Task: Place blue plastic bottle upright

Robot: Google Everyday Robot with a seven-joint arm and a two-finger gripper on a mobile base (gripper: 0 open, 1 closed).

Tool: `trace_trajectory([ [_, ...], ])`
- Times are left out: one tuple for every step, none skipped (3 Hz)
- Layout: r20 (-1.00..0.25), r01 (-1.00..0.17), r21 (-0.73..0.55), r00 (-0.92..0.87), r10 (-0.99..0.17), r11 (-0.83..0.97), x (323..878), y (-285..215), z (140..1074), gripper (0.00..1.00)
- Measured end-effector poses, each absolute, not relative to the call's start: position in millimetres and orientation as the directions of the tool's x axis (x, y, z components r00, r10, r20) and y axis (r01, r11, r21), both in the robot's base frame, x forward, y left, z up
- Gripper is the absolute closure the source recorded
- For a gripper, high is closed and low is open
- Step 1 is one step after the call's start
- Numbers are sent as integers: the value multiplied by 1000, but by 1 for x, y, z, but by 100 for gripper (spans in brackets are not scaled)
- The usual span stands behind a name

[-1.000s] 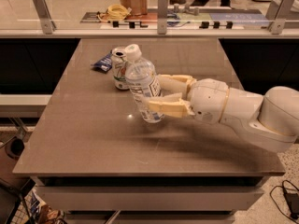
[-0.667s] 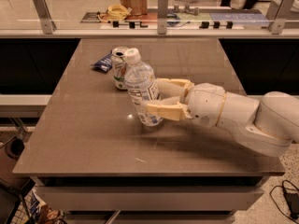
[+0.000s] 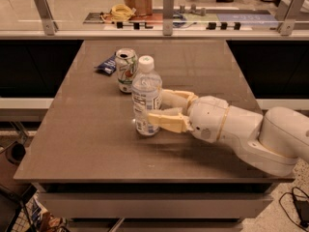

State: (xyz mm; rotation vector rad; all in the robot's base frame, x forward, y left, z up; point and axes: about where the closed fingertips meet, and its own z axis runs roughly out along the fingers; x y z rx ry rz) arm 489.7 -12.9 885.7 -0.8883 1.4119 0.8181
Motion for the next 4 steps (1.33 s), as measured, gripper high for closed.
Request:
trace_trajectory([
  [-998, -872, 3, -35, -58, 489, 489, -10, 878, 100],
  [-998, -872, 3, -35, -58, 489, 489, -10, 879, 83],
  [-998, -872, 2, -35, -58, 489, 489, -10, 879, 58],
  [-998, -874, 0, -33, -59, 485, 488, -8, 881, 35],
])
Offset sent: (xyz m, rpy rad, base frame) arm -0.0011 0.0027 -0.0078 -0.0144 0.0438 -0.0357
